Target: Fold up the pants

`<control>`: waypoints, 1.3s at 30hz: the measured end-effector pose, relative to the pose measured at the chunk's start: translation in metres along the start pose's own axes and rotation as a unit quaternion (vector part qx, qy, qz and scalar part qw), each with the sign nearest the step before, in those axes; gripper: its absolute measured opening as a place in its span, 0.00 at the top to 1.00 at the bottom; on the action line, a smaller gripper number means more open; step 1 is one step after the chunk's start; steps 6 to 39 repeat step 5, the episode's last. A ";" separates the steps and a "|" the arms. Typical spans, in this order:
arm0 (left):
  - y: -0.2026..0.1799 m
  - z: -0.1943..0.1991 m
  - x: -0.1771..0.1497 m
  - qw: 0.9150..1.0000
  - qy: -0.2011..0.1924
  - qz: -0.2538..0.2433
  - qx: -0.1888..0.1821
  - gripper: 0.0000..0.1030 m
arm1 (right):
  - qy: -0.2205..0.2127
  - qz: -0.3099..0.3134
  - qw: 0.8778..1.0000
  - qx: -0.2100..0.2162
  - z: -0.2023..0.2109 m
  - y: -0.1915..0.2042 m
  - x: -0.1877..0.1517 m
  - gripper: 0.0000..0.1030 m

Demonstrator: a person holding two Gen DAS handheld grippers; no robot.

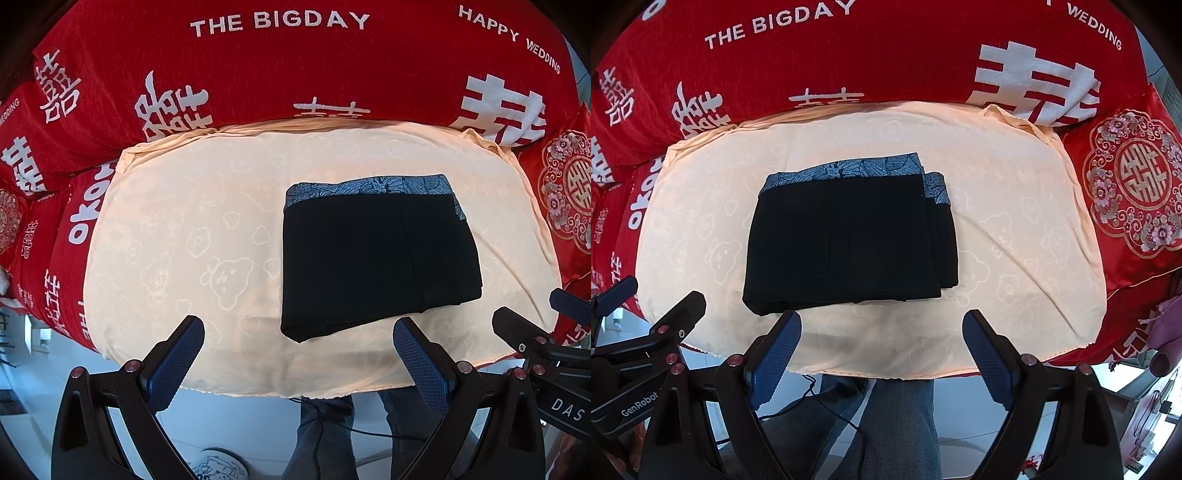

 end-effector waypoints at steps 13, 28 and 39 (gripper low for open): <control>-0.004 0.002 0.002 1.000 -0.010 0.000 -0.006 0.00 | 0.000 -0.001 1.000 -0.001 0.000 -0.001 0.001 0.12; -0.004 0.002 0.002 1.000 -0.010 0.000 -0.006 0.00 | 0.000 -0.001 1.000 -0.001 0.000 -0.001 0.001 0.12; -0.004 0.002 0.002 1.000 -0.010 0.000 -0.006 0.00 | 0.000 -0.001 1.000 -0.001 0.000 -0.001 0.001 0.12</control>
Point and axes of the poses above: each gripper's, at about its wrist camera, not at the fingertips, and z roughly against the way its jaws point, y to its left, x to its top, the point moved 4 cm from there along -z, roughly the way its jaws point, and after that the axes turned 15 degrees about -x, right-handed, at the moved point
